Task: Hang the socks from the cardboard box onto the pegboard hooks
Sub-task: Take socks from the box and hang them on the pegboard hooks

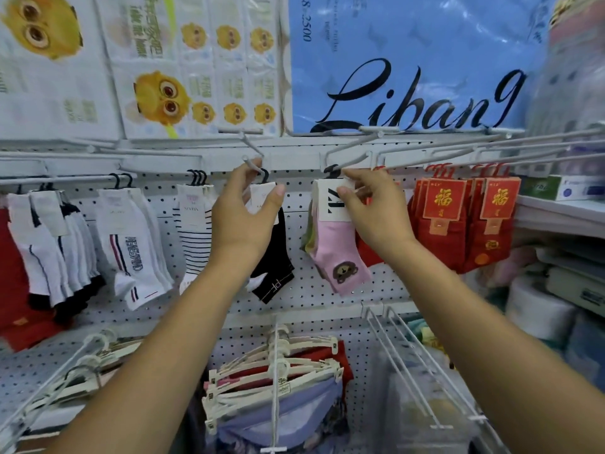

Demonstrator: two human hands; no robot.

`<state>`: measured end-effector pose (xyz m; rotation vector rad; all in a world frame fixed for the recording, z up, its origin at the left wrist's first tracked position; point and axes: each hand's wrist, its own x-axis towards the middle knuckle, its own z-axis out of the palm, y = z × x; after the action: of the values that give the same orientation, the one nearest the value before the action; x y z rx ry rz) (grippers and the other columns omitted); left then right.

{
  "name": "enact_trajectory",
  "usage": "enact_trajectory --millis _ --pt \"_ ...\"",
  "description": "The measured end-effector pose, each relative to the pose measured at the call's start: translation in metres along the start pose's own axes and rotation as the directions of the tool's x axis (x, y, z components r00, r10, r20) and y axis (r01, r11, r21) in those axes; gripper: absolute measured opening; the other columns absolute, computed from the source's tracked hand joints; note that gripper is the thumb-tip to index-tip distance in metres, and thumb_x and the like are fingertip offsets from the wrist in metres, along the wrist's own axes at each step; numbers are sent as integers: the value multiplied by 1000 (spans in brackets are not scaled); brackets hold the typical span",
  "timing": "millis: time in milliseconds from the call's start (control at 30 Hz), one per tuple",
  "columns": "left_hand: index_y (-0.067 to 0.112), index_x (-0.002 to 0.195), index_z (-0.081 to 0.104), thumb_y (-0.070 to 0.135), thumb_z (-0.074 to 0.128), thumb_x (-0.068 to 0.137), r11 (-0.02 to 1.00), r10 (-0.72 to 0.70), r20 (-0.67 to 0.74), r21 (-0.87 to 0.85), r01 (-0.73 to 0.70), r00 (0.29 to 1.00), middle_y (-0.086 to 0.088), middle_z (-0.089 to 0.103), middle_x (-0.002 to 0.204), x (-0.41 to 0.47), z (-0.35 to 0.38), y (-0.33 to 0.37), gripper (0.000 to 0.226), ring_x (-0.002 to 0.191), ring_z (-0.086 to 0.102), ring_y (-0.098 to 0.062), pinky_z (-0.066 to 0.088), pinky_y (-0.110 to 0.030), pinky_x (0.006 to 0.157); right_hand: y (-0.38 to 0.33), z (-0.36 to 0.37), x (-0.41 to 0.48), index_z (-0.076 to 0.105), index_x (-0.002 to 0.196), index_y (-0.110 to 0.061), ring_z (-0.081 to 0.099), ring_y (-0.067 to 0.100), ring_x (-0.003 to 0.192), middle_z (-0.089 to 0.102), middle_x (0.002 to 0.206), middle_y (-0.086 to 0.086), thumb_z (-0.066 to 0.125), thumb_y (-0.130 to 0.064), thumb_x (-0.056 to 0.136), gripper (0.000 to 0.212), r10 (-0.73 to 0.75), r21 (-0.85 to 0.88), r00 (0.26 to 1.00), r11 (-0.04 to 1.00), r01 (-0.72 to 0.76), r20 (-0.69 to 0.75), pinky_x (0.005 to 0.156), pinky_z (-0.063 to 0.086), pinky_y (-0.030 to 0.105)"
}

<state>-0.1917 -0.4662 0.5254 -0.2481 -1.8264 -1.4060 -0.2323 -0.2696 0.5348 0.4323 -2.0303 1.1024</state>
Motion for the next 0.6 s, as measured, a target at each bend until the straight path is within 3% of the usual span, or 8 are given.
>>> enact_trajectory --millis 133,200,300,433,600 --pt "25 139 55 27 70 95 999 -35 -25 13 36 999 14 59 136 -22 -2 -1 47 128 52 0 41 -31 115 1 -7 -15 58 137 -20 55 16 115 53 128 3 65 -28 96 42 33 -103 999 994 -34 -17 104 47 33" --pt "26 139 55 26 70 95 997 -75 12 10 75 997 12 59 138 -40 -1 -4 47 128 53 -1 42 -33 114 1 -15 -32 57 137 -19 54 17 119 51 132 2 65 -31 96 44 56 -100 998 993 -58 -18 106 47 37" --pt "28 139 57 29 69 95 997 -70 113 37 66 991 15 60 137 -75 4 -6 45 127 54 -3 43 -27 111 4 -34 -67 60 135 -20 54 11 113 51 127 -4 65 -32 96 41 76 -95 997 992 -77 -16 102 50 36" --pt "38 133 60 32 68 95 998 -56 252 45 46 966 40 50 124 -134 18 1 40 114 43 26 31 -5 96 16 -76 -123 64 130 -21 53 2 114 54 123 -9 65 -32 96 35 65 -139 996 988 -72 -54 101 48 28" --pt "40 129 62 33 69 95 997 -72 360 30 65 930 42 50 123 -214 52 19 35 110 39 33 38 -17 101 44 -146 -210 64 129 -15 51 4 122 56 128 -8 68 -27 95 36 102 -231 993 967 -111 -52 105 42 23"
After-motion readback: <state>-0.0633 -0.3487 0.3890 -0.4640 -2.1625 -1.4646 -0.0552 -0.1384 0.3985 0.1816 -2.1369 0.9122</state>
